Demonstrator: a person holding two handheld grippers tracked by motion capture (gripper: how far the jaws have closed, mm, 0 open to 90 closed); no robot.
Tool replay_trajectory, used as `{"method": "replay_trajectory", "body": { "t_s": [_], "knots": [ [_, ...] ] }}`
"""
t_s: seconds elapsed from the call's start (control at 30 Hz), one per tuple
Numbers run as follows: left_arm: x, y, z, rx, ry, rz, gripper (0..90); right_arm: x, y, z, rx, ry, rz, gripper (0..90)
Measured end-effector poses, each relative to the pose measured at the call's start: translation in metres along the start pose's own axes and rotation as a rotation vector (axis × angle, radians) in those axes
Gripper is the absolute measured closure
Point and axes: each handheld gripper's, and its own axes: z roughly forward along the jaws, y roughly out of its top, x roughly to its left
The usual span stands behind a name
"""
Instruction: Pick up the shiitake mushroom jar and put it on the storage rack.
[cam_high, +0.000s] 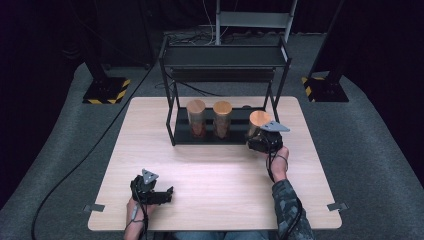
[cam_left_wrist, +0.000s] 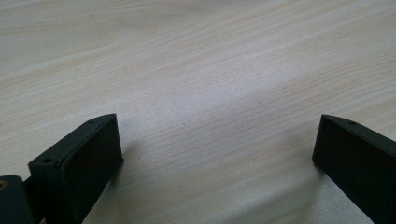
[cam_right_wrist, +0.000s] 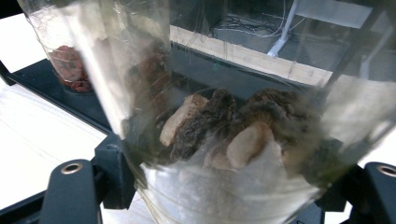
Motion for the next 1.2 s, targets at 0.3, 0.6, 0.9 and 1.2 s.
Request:
{"method": "replay_trajectory", "body": {
  "t_s": [0.3,0.6,0.9,1.2],
  "knots": [
    [0.0,0.0,0.0,0.0,0.0,0.0,0.7,0.0,0.003,0.005,0.001,-0.003,-0.002,25.0],
    [0.0,0.0,0.0,0.0,0.0,0.0,0.7,0.0,0.004,0.008,0.004,-0.005,0.001,25.0],
    [0.0,0.0,0.0,0.0,0.0,0.0,0.7,0.0,0.006,0.013,0.006,-0.007,0.001,25.0],
    [0.0,0.0,0.0,0.0,0.0,0.0,0.7,0.001,0.008,0.018,0.008,-0.01,0.005,25.0]
  ]
}}
